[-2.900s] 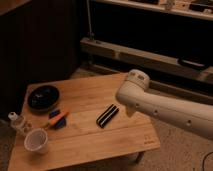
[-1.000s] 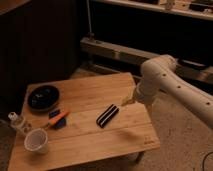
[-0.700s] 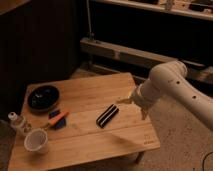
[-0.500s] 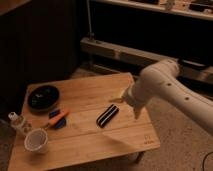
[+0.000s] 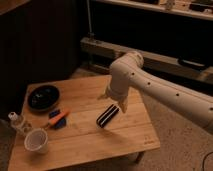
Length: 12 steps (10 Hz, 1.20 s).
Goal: Place the eraser in the ceramic cup
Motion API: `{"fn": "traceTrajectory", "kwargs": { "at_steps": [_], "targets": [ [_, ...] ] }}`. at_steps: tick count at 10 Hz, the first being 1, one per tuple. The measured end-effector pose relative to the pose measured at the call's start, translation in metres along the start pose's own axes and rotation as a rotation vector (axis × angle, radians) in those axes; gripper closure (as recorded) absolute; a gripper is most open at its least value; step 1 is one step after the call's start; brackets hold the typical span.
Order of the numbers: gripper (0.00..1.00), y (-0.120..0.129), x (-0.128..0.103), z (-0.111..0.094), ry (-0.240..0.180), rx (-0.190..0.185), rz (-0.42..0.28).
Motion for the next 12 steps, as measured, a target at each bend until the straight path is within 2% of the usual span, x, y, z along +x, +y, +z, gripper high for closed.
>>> {"fn": "traceTrajectory", "kwargs": {
  "at_steps": [2,5,6,10,12],
  "targets": [
    [0.2,-0.003,-0.006,0.018,-0.051,-0.02,-0.009],
    [0.2,-0.027,-0.021,0.045,-0.097,-0.042,-0.042],
    [0.2,-0.028,-0.023,0.052,-0.107,-0.046,-0.043],
    [0.2,-0.023,-0.023,0.101,-0.158,-0.051,-0.005],
    [0.2,-0.02,-0.02,0.116,-0.169,-0.062,0.021]
  ]
}}
